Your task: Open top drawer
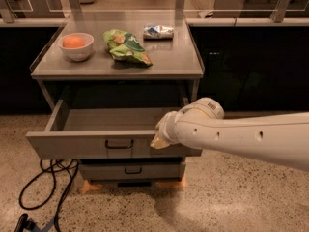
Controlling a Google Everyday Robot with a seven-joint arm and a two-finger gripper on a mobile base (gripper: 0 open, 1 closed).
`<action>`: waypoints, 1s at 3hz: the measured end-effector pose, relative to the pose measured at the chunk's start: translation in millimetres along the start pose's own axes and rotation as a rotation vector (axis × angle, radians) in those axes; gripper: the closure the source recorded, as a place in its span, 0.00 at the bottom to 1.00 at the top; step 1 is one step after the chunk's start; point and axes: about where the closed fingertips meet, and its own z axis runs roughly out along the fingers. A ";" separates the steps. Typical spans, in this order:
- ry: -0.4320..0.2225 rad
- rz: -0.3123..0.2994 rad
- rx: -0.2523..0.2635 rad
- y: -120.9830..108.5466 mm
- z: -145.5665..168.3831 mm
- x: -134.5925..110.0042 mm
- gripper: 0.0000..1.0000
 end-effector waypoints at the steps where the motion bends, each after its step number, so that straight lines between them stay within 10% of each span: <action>1: 0.003 0.003 0.005 6.9 -6.7 3.1 1.00; 3: -0.010 0.000 0.022 8.8 -15.2 1.5 1.00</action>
Offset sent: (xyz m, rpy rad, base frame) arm -0.4282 -0.0155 -0.0954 -0.1114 -0.1758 -0.2714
